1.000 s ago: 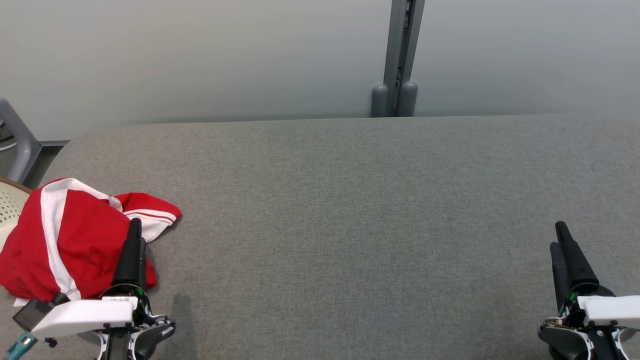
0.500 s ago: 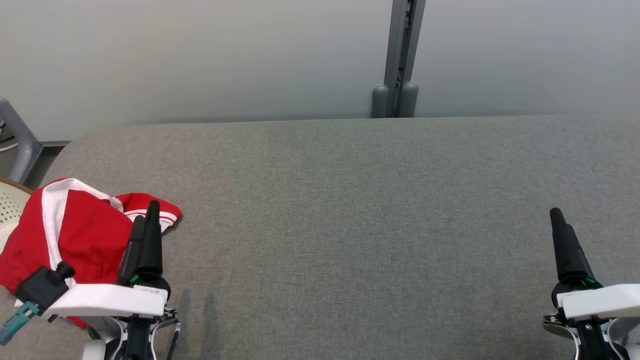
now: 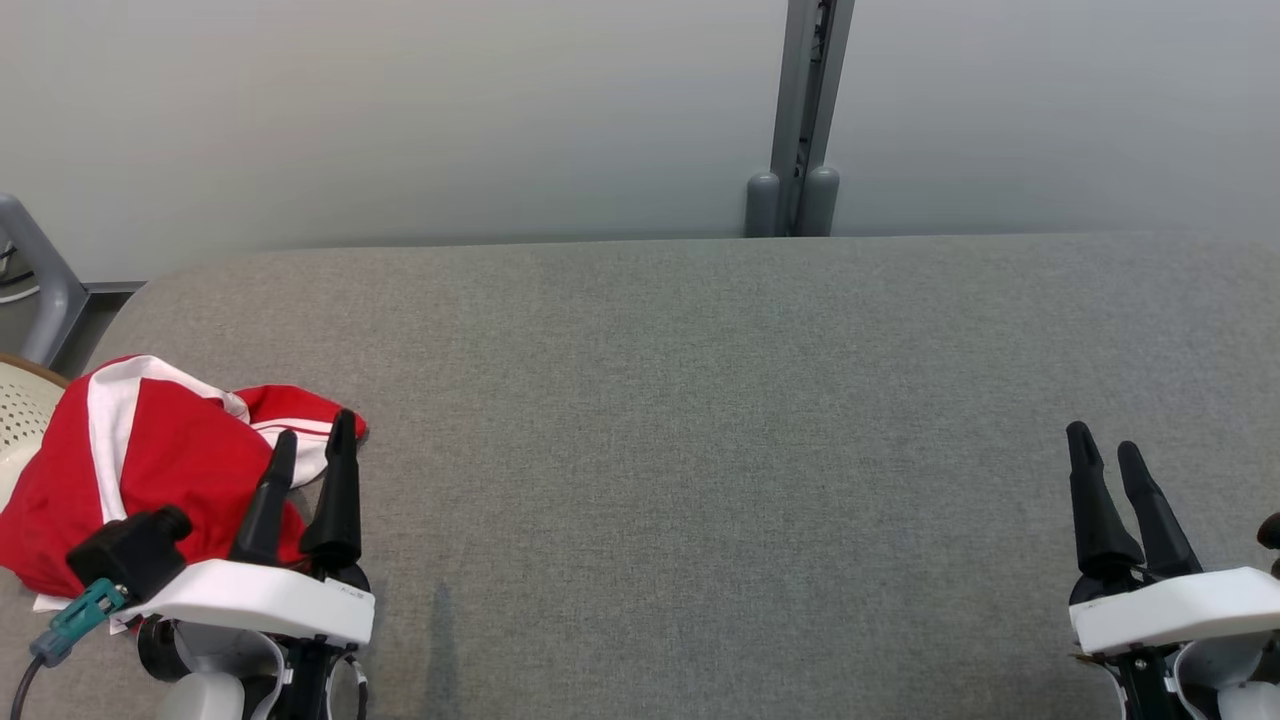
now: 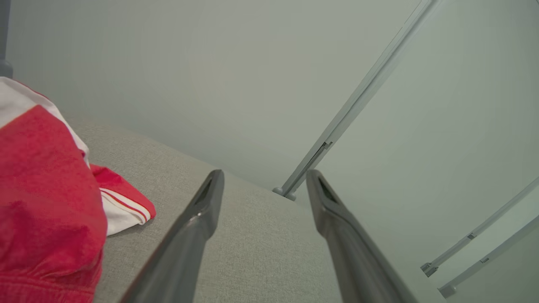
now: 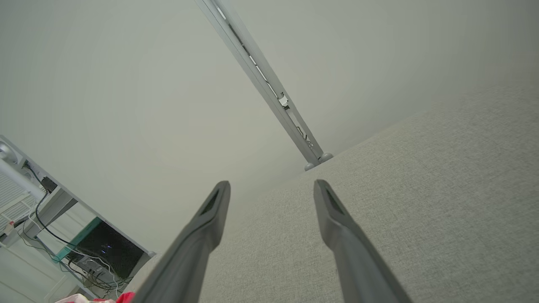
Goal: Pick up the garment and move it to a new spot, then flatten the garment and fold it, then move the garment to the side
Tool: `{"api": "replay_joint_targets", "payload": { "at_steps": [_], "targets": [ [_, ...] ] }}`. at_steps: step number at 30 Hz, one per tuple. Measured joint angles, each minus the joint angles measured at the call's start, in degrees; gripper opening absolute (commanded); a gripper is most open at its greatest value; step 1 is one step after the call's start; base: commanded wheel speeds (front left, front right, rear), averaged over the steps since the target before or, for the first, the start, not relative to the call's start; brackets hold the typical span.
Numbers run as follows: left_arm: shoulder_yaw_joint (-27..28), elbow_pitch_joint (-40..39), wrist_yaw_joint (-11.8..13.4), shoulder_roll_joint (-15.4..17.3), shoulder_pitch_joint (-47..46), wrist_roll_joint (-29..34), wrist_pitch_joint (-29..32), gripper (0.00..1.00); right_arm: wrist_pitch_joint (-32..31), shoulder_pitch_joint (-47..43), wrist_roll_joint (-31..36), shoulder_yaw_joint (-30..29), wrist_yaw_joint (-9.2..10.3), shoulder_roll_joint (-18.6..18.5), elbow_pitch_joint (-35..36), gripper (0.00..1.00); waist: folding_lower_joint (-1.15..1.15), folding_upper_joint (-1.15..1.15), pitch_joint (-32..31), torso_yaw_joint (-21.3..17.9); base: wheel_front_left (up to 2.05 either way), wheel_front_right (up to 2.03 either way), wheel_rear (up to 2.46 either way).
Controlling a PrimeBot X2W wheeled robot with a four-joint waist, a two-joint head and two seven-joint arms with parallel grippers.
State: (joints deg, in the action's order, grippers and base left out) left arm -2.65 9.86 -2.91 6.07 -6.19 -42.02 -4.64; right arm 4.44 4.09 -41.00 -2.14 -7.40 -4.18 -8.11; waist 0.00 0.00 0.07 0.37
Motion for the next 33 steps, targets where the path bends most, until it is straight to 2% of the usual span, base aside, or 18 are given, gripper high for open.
{"api": "replay_joint_targets", "payload": {
  "at_steps": [17, 33],
  "targets": [
    [-3.7, 2.0, 3.0, 1.9, 0.0, 10.4, -2.6, 1.0, 2.7, -0.3, 12.9, 0.3, 0.0, 0.4, -1.4, 1.0, 0.0, 0.0, -0.3, 0.3, 0.0, 0.0, 0.0],
    [-5.8, 4.9, 3.6, 2.3, -0.1, 18.1, -5.0, 1.0, 5.2, -0.6, 22.6, -0.3, -0.01, 0.8, -3.4, 1.0, 0.0, 0.0, -0.7, 0.6, 0.0, 0.0, 0.0]
  ]
}}
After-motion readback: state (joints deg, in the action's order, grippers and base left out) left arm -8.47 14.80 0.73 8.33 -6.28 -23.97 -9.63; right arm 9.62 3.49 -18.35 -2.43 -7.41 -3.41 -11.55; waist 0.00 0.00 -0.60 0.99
